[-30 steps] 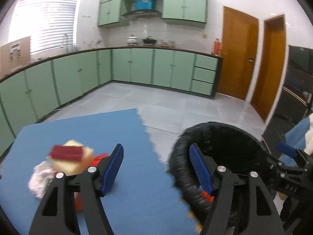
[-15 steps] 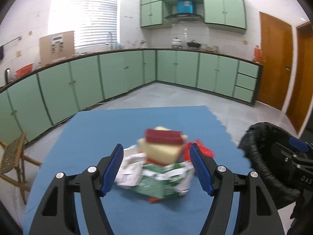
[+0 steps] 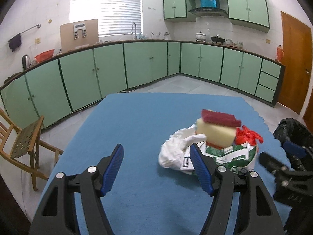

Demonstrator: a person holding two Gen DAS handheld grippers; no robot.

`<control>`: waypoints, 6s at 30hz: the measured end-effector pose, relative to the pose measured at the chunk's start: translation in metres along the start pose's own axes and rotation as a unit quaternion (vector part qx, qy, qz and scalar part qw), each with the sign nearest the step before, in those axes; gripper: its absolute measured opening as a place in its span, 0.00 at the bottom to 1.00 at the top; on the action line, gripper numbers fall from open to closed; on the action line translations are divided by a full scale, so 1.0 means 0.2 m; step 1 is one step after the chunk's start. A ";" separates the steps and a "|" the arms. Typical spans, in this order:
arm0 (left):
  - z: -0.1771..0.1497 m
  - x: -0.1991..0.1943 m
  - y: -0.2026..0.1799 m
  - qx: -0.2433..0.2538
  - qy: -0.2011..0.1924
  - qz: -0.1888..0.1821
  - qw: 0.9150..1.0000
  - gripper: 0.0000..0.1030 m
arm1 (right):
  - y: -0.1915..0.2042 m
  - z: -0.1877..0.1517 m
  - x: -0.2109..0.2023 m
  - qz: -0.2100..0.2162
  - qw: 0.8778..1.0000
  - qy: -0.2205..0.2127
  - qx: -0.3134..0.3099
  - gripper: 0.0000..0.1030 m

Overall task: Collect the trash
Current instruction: 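Grasp the white plastic bag with the left gripper while the right returns to the pile, then grasp the green-and-white milk carton with the right gripper while the left holds the bag, then carry the carton and white bag over the black bin with both grippers, then open both grippers to drop the carton and bag into the bin, then move both grippers back over the remaining trash on the mat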

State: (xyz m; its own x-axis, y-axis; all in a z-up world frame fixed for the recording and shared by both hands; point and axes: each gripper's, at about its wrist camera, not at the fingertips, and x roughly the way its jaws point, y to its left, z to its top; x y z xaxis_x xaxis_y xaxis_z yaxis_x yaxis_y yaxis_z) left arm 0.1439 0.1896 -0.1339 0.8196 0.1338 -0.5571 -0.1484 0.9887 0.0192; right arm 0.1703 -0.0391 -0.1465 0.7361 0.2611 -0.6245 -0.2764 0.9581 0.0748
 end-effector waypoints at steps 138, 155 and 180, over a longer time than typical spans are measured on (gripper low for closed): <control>0.19 -0.15 -1.80 0.131 0.010 -0.300 0.945 0.22 | -1.66 -0.09 -0.69 -0.169 0.979 -0.054 0.103 0.23; 0.24 -0.10 -1.79 0.124 0.015 -0.297 0.947 0.62 | -1.75 -0.17 -0.68 -0.213 0.967 -0.047 0.133 0.89; 0.16 -0.18 -0.56 0.039 -0.018 -0.084 0.996 0.70 | -0.77 0.03 -0.44 -0.089 0.991 -0.057 0.078 0.94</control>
State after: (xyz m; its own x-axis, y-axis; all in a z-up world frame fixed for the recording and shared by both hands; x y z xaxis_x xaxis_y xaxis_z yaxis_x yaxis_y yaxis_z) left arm 0.1480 0.0761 -0.0901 0.8487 -0.0320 -0.5279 0.0344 0.9994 -0.0052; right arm 0.1511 -0.2087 -0.0981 0.8317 0.0897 -0.5479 -0.0433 0.9943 0.0970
